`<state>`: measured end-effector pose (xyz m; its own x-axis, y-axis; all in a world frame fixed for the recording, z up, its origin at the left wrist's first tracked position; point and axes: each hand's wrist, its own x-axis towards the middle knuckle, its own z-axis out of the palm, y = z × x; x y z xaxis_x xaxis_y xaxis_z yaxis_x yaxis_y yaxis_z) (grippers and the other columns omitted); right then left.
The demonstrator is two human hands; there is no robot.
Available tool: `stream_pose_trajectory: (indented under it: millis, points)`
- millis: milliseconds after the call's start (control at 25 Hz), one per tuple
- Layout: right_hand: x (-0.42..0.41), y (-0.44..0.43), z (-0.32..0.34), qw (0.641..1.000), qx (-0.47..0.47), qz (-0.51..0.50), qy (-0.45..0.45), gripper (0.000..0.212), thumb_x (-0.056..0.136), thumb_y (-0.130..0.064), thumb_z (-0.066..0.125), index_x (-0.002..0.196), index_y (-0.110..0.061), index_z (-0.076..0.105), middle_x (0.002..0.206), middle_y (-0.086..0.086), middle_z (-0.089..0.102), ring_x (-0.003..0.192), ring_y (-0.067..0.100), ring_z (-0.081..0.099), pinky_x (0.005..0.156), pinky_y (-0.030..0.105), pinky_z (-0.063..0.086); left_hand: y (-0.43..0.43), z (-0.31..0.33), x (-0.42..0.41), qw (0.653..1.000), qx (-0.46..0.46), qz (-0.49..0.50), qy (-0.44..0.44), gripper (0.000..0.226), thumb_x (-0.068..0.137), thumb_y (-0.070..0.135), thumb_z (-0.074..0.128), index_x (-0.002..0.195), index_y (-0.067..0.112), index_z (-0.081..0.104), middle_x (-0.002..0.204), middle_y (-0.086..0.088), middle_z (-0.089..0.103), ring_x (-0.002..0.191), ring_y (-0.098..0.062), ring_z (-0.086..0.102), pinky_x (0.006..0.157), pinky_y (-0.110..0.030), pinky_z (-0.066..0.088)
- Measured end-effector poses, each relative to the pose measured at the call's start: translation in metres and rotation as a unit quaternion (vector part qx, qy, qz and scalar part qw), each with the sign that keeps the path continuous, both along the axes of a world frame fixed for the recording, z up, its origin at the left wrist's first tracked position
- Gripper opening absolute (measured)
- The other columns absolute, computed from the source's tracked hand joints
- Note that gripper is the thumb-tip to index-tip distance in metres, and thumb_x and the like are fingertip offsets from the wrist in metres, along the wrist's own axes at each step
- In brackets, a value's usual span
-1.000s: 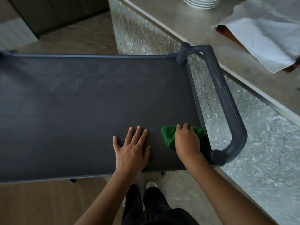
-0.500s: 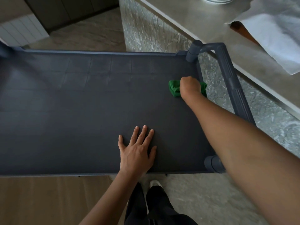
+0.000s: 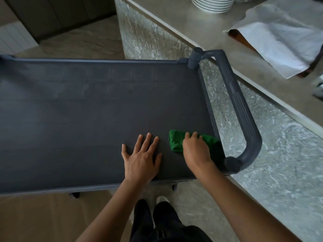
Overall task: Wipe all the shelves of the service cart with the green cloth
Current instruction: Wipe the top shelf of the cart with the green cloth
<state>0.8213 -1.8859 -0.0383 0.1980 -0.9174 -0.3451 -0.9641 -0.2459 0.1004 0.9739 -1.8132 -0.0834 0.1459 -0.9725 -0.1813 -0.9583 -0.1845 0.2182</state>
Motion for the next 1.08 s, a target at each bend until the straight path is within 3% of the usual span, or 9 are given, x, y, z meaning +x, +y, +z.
stream_pose_trajectory:
  millis: [160, 320, 560, 600, 680, 760, 840, 920, 1080]
  points:
    - [0.004, 0.045, 0.007, 0.999, 0.039, 0.013, 0.015, 0.045, 0.095, 0.003, 0.032, 0.140, 0.002, 0.032, 0.142, 0.031, 0.033, 0.127, 0.040, 0.043, 0.097, 0.041, 0.044, 0.000, 0.007, 0.011, 0.997, -0.020, -0.008, 0.071, 0.054, 0.099, 0.047, 0.031, 0.150, 0.036, 0.020, 0.160, 0.011, 0.008, 0.147, -0.008, -0.001, 0.113, -0.056, -0.004]
    - [0.013, 0.069, 0.009, 0.997, 0.067, 0.034, 0.004, 0.047, 0.096, 0.003, 0.033, 0.143, -0.003, 0.030, 0.147, 0.028, 0.028, 0.131, 0.038, 0.039, 0.100, 0.040, 0.042, 0.020, 0.010, 0.049, 0.995, -0.093, 0.005, 0.038, 0.045, 0.096, 0.027, 0.048, 0.140, 0.021, 0.047, 0.155, 0.000, 0.030, 0.146, -0.015, 0.015, 0.115, -0.054, 0.011]
    - [0.024, 0.080, 0.005, 0.994, 0.081, 0.068, 0.006, 0.052, 0.098, 0.001, 0.033, 0.148, -0.006, 0.022, 0.151, 0.029, 0.019, 0.138, 0.042, 0.029, 0.110, 0.045, 0.034, 0.038, 0.005, 0.069, 0.999, -0.046, 0.029, 0.003, 0.053, 0.100, 0.043, 0.029, 0.151, 0.031, 0.023, 0.160, 0.003, 0.014, 0.148, -0.015, 0.002, 0.118, -0.046, 0.003]
    - [0.026, 0.078, 0.003, 0.997, 0.047, 0.067, -0.007, 0.050, 0.095, -0.001, 0.043, 0.144, -0.004, 0.033, 0.147, 0.032, 0.029, 0.132, 0.043, 0.038, 0.104, 0.044, 0.042, 0.037, 0.004, 0.068, 0.998, -0.045, 0.031, 0.008, 0.053, 0.100, 0.043, 0.028, 0.151, 0.031, 0.021, 0.160, 0.003, 0.012, 0.148, -0.014, 0.000, 0.118, -0.045, 0.001]
    - [0.032, 0.067, 0.000, 0.997, -0.015, 0.074, 0.001, 0.047, 0.068, -0.003, 0.079, 0.113, -0.002, 0.068, 0.115, 0.032, 0.061, 0.098, 0.042, 0.065, 0.071, 0.039, 0.059, 0.037, 0.002, 0.067, 0.999, -0.041, 0.030, 0.011, 0.054, 0.101, 0.043, 0.026, 0.152, 0.031, 0.017, 0.161, 0.004, 0.007, 0.147, -0.013, -0.005, 0.117, -0.045, -0.002]
    - [0.038, 0.050, -0.004, 0.995, -0.068, 0.079, 0.000, 0.042, 0.047, -0.004, 0.090, 0.087, -0.004, 0.076, 0.091, 0.026, 0.070, 0.073, 0.038, 0.070, 0.050, 0.035, 0.057, 0.038, 0.002, 0.068, 0.999, -0.041, 0.027, 0.013, 0.054, 0.101, 0.042, 0.026, 0.152, 0.030, 0.015, 0.161, 0.003, 0.005, 0.146, -0.013, -0.009, 0.117, -0.046, -0.006]
    - [0.052, 0.017, -0.002, 0.995, -0.059, 0.079, 0.021, 0.033, 0.072, -0.007, 0.076, 0.104, -0.001, 0.071, 0.107, 0.029, 0.065, 0.090, 0.041, 0.067, 0.065, 0.037, 0.057, 0.037, 0.003, 0.068, 0.999, -0.040, 0.028, 0.019, 0.054, 0.101, 0.042, 0.027, 0.152, 0.030, 0.015, 0.160, 0.002, 0.004, 0.145, -0.013, -0.011, 0.116, -0.047, -0.008]
    - [0.068, -0.025, -0.010, 0.995, -0.054, 0.084, 0.019, 0.035, 0.094, -0.003, 0.041, 0.126, 0.002, 0.053, 0.130, 0.031, 0.049, 0.113, 0.043, 0.054, 0.085, 0.045, 0.050, 0.035, 0.003, 0.069, 0.999, -0.033, 0.024, 0.008, 0.055, 0.100, 0.044, 0.022, 0.152, 0.032, 0.011, 0.160, 0.004, 0.000, 0.143, -0.012, -0.016, 0.115, -0.046, -0.012]
    - [0.103, -0.109, -0.013, 0.991, -0.107, 0.082, 0.008, 0.032, 0.094, 0.002, 0.035, 0.118, 0.007, 0.056, 0.120, 0.029, 0.056, 0.110, 0.043, 0.055, 0.087, 0.048, 0.047, 0.035, 0.002, 0.071, 0.999, -0.032, 0.030, 0.006, 0.054, 0.100, 0.046, 0.020, 0.152, 0.034, 0.010, 0.159, 0.007, -0.003, 0.144, -0.012, -0.016, 0.115, -0.045, -0.013]
